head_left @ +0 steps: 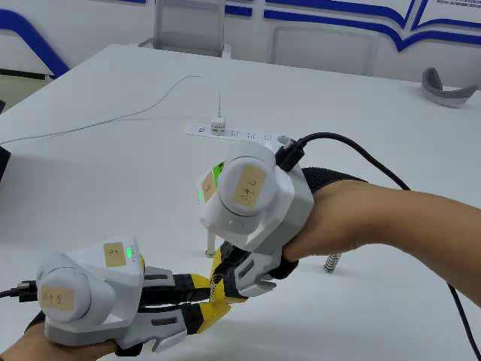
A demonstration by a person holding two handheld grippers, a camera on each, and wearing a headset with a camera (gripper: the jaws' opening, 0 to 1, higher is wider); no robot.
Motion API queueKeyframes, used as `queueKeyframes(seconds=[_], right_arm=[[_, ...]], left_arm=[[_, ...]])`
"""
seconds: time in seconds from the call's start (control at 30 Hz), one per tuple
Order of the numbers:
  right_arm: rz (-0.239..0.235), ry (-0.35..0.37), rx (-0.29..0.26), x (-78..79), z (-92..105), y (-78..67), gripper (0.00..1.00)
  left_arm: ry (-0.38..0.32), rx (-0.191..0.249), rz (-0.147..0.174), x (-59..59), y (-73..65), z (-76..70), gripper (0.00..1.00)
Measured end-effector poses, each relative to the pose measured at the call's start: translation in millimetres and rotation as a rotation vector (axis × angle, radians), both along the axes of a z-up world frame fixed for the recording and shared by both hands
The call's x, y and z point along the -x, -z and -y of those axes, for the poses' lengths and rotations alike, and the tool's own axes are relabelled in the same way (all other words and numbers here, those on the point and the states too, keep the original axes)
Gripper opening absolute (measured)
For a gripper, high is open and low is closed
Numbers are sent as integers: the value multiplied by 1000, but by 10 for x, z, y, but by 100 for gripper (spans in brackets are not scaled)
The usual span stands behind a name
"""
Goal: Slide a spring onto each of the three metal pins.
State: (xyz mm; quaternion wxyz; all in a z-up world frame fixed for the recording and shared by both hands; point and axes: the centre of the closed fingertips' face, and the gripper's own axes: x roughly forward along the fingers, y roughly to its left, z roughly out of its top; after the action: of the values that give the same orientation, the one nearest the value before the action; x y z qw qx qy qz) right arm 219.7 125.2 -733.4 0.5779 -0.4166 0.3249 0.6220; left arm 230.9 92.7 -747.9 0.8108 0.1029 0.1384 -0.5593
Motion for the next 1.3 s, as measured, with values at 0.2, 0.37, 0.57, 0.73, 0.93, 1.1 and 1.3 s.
queueKeyframes(seconds=[0.2,0.37,0.57,0.73,0.93,1.1,1.3], right_arm=[[-2,4,-3,-24,-16,-16,12],[-1,12,-6,-59,-15,-51,12],[4,24,-9,-98,3,-72,12],[7,43,-11,-170,43,-107,12],[20,66,-19,-272,77,-173,12],[33,74,-21,-345,88,-219,12],[41,83,-19,-443,88,-250,12]], left_arm=[[-20,7,-4,-27,-4,-24,14],[-40,8,-16,-55,13,-69,21],[-67,12,-24,-89,20,-134,26],[-93,16,-29,-123,26,-184,31],[-112,17,-34,-145,33,-218,36],[-125,20,-35,-162,31,-235,40],[-137,19,-38,-171,38,-261,43]])
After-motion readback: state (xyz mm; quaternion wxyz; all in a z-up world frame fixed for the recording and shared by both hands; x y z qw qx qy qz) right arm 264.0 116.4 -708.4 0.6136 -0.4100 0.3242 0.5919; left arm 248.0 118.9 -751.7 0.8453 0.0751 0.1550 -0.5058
